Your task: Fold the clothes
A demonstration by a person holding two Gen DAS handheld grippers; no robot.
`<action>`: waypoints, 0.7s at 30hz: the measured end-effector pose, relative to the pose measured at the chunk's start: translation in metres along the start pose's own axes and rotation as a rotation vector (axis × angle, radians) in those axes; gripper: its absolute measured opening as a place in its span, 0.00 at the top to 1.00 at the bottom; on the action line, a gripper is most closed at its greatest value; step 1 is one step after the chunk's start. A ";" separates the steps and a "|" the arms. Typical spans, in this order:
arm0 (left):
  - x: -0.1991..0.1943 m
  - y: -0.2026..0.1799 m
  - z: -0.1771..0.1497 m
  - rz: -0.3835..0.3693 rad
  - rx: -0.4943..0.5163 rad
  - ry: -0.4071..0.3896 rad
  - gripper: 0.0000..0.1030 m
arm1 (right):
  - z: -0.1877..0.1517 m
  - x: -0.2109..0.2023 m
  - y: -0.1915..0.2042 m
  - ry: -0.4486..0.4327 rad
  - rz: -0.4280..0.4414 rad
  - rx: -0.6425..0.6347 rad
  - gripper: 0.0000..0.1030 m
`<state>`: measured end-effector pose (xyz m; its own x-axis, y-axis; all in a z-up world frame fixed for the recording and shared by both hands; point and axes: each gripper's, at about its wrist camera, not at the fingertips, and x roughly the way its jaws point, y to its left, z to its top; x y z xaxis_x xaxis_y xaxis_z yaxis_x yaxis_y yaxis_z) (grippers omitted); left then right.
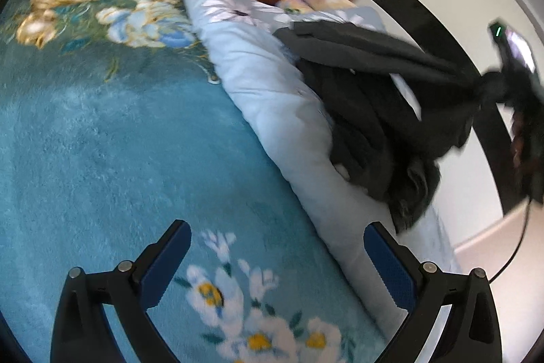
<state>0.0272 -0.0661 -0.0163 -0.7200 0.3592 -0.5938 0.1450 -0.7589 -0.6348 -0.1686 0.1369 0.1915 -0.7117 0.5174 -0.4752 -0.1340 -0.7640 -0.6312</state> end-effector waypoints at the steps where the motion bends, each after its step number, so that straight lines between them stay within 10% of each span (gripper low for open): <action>1: -0.005 -0.002 -0.002 -0.001 0.013 0.001 0.00 | -0.004 -0.014 -0.010 -0.019 0.017 0.010 0.93; 9: -0.048 -0.015 -0.016 0.008 0.065 -0.001 0.00 | -0.051 -0.126 -0.088 -0.147 0.155 0.076 0.93; 21: -0.116 -0.038 -0.050 0.039 0.158 -0.002 0.00 | -0.206 -0.228 -0.199 -0.143 0.258 0.195 0.93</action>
